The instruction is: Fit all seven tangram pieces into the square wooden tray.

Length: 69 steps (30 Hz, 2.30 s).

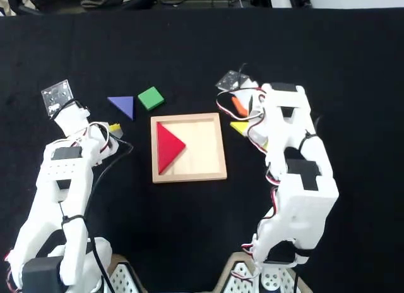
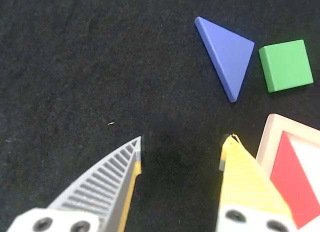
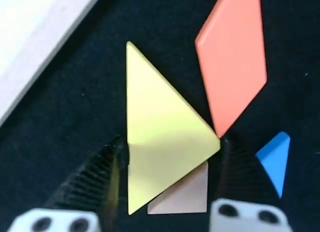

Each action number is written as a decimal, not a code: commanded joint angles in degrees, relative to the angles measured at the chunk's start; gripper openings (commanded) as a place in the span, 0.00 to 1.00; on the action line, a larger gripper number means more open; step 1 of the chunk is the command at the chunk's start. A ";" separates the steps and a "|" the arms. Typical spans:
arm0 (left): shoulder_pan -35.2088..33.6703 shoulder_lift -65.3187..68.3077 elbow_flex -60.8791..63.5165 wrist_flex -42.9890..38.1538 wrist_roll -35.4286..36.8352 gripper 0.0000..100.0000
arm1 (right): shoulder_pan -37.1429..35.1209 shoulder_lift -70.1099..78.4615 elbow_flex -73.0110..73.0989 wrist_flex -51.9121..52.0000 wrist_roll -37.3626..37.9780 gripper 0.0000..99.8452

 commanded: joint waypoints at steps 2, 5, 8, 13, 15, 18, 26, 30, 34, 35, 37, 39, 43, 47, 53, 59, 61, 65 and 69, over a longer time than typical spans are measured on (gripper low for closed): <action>-0.22 -0.26 -0.48 -0.88 0.18 0.26 | 0.70 -0.31 -2.24 0.97 0.70 0.18; -0.22 -0.26 -0.40 -0.88 0.18 0.26 | 0.70 -0.31 -2.24 1.49 2.11 0.18; -0.22 -0.26 -0.40 -0.88 0.18 0.26 | 0.79 -0.13 -2.33 4.48 6.42 0.18; -0.22 -0.26 -0.40 -0.88 0.18 0.26 | 1.14 -0.13 -2.33 5.01 6.95 0.18; -0.22 -0.26 -0.40 -0.88 0.18 0.26 | 1.14 -0.13 -2.33 5.10 6.95 0.20; -0.22 -0.26 -0.31 -0.88 0.18 0.26 | 1.23 -0.13 -2.33 5.19 7.03 0.27; -0.22 -0.26 -0.31 -0.88 0.18 0.26 | 1.23 -0.13 -2.24 5.89 9.85 0.22; -0.22 -0.26 -0.31 -0.88 0.18 0.26 | 1.23 -0.04 -2.07 6.86 9.93 0.21; -0.22 -0.26 -0.31 -0.88 0.18 0.26 | 1.05 -0.13 -1.54 6.59 9.93 0.14; -0.22 -0.26 -0.31 -0.97 0.18 0.26 | 0.88 -0.40 -1.54 6.86 9.93 0.11; -0.22 -0.26 -0.40 -0.97 0.18 0.26 | 0.62 -1.01 -1.80 7.03 9.85 0.08; -0.22 -0.26 -0.40 -0.97 0.18 0.26 | 0.62 -2.95 -1.71 7.03 9.76 0.08; -0.22 -0.26 -0.40 -0.97 0.18 0.26 | -0.35 -8.22 -1.71 10.90 9.67 0.10; -0.22 -0.26 -0.40 -0.97 0.18 0.26 | -4.40 -14.81 -1.36 16.09 9.67 0.09; -0.48 -0.26 -0.40 -0.97 0.18 0.26 | -14.51 -20.88 0.40 19.34 9.58 0.09; -0.57 -0.26 -0.40 -1.14 0.26 0.26 | -26.37 -21.23 9.27 11.96 9.41 0.09; -0.40 -0.26 0.22 -2.55 0.26 0.26 | -28.40 -21.14 11.03 9.32 8.00 0.09; -0.31 -0.26 1.45 -4.48 0.26 0.26 | -30.15 -20.97 13.32 5.01 7.56 0.09; -0.22 -0.26 1.45 -4.48 0.26 0.26 | -32.26 -20.97 14.64 2.73 7.56 0.09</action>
